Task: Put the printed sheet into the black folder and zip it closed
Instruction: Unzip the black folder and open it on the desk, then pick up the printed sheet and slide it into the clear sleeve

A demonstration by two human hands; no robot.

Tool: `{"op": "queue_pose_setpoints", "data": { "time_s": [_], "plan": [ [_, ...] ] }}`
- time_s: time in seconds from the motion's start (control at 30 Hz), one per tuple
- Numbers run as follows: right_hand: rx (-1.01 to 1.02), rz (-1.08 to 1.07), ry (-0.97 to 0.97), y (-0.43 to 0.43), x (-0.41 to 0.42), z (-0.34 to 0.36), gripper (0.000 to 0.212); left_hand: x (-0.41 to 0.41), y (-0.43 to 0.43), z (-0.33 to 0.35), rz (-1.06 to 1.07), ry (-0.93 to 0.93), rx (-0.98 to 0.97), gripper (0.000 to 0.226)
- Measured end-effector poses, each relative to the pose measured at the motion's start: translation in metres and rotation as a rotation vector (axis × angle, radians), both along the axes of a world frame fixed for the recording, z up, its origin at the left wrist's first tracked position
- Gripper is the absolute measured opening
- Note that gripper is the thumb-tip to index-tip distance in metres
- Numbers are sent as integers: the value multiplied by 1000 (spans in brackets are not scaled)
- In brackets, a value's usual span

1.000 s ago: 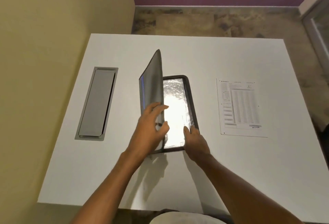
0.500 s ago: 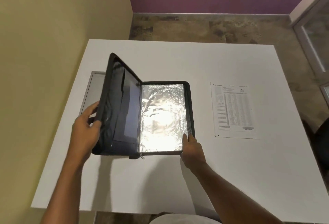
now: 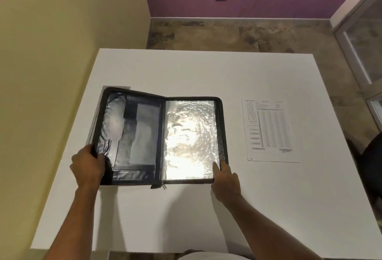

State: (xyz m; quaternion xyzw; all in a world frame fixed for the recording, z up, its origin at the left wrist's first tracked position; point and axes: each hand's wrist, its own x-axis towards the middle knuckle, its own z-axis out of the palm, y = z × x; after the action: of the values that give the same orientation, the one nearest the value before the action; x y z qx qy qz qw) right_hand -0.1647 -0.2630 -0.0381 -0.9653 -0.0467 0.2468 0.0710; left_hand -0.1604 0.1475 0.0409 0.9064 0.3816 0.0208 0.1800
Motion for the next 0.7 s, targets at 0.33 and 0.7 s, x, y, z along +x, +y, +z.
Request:
{"op": "queue_pose_setpoints", "data": {
  "time_s": [0.33,0.7],
  "plan": [
    [21,-17,24,-5,0,5,87,-19,-10,-58,-70,257,-222,72],
    [155,38,-77,-18,7,18,61,-21,-22,-83,23,285,-95,53]
  ]
}}
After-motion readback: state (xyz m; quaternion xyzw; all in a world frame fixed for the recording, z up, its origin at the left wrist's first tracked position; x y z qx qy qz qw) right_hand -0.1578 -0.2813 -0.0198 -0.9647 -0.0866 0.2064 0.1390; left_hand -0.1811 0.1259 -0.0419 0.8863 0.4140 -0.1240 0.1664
